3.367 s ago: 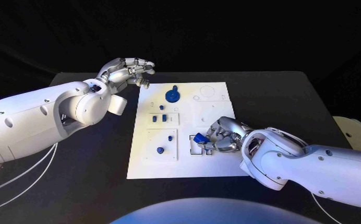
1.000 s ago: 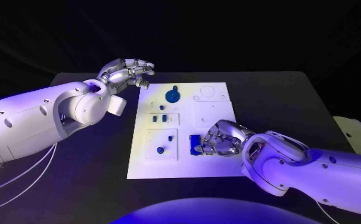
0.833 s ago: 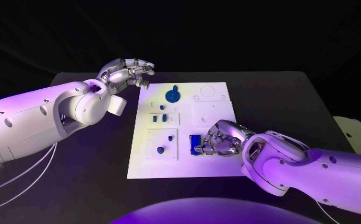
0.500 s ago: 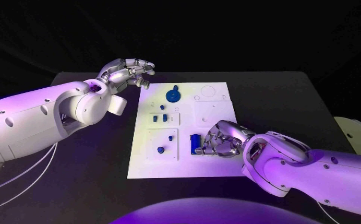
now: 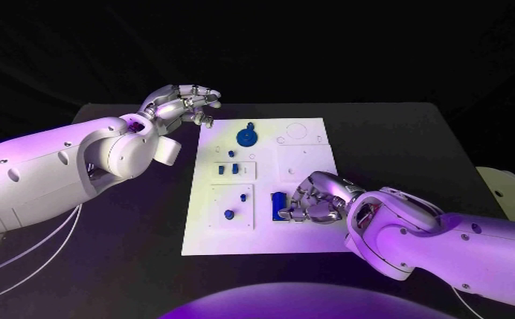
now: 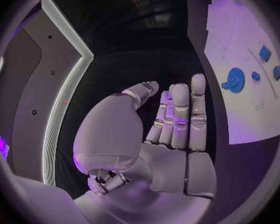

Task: Assemble the parts on the task board

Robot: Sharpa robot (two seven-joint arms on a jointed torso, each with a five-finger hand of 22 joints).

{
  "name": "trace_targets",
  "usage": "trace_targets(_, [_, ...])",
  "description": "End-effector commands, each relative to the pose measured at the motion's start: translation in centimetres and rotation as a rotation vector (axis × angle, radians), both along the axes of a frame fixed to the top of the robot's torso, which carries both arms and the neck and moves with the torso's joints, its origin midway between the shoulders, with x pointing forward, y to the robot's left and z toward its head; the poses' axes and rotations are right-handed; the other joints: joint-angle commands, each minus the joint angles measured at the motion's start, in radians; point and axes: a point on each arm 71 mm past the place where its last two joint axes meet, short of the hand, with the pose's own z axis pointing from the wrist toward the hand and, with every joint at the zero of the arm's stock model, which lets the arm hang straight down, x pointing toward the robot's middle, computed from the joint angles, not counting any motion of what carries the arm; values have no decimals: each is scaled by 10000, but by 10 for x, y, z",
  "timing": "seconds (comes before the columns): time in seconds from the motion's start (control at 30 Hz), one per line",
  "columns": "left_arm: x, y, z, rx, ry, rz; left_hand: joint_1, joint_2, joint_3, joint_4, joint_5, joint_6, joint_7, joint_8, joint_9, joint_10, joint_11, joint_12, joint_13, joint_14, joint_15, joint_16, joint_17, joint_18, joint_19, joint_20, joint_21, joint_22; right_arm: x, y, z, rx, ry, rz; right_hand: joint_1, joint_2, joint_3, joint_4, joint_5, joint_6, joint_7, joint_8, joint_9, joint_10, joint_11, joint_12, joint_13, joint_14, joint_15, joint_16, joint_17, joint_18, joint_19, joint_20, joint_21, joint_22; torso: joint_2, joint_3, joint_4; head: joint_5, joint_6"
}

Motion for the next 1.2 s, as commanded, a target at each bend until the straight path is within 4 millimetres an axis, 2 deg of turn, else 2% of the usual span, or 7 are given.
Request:
trace_targets(0.03, [0,-3,1,-119,-7,-136,-101,16,-18,74,51,-62,-14,63,16,-46,-7,28,-14,-80,13,-46,3,110,-3,39,-37,-16,2,-1,-3,-134,27,28,116,114,21,-52,-3,-72,-33,65,61,274,-62,32,1245,1061,-75,39,2555,-179,24,-55,4,1273,-7,-7,-1,-13,-17])
trace_targets(0.17, [0,-3,0,-119,-5,-138,-112,26,-18,91,53,-66,-14,68,15,-48,-6,29,-15,-80,14,-48,-2,109,-3,40,-39,-21,6,-3,-6,-277,13,-50,400,234,80,-59,-41,-96,-55,80,175,277,-80,35,1252,1062,-90,40,2558,-182,31,-67,14,1289,-4,-4,9,-10,-23])
trace_targets(0.27, [0,-2,0,-116,-6,-130,-112,26,-18,91,53,-66,-14,68,15,-48,-6,29,-15,-80,14,-48,-2,109,-3,40,-39,-21,8,-3,-7,-358,18,-54,559,285,74,-54,-242,-124,-54,77,255,280,-83,39,1259,1062,-94,40,2558,-184,34,-75,11,1299,1,-3,12,-5,-34])
trace_targets(0.47, [-1,-2,0,-112,0,-127,-112,26,-18,91,53,-66,-14,68,15,-48,-6,29,-15,-80,14,-48,-2,109,-3,40,-39,-21,9,-3,-8,-430,29,11,740,267,26,-62,-448,-148,-55,70,336,274,-83,27,1253,1061,-95,39,2555,-181,29,-77,-21,1303,-4,-11,1,-1,-56])
trace_targets(0.9, [-1,-1,0,-102,3,-105,-112,26,-18,91,53,-66,-14,68,15,-48,-6,29,-15,-80,14,-48,-2,109,-3,40,-39,-21,7,-4,-3,-158,-288,-79,797,250,2,-61,-500,-156,-53,66,361,269,-83,17,1246,1055,-94,31,2525,-178,25,-77,-42,1301,4,0,-8,25,-74])
trace_targets(1.13, [-1,0,0,-97,-5,-83,-117,34,-18,114,60,-78,-18,83,15,-56,-8,32,-17,-82,14,-50,-10,110,-1,42,-44,-36,6,-16,12,397,-898,-511,932,272,-195,-49,-359,-818,202,-316,384,176,119,-138,1133,1039,56,8,2449,-151,-31,24,-305,1255,-10,1,-10,9,-73])
trace_targets(1.2, [-1,0,0,-95,-8,-77,-117,34,-18,114,60,-78,-18,83,15,-56,-8,32,-17,-82,14,-50,-10,110,-1,42,-44,-36,9,-24,17,385,-991,-693,945,269,-210,-51,-357,-848,215,-335,385,162,132,-163,1114,1035,67,2,2429,-148,-37,34,-329,1249,-13,-3,-13,-11,-64])
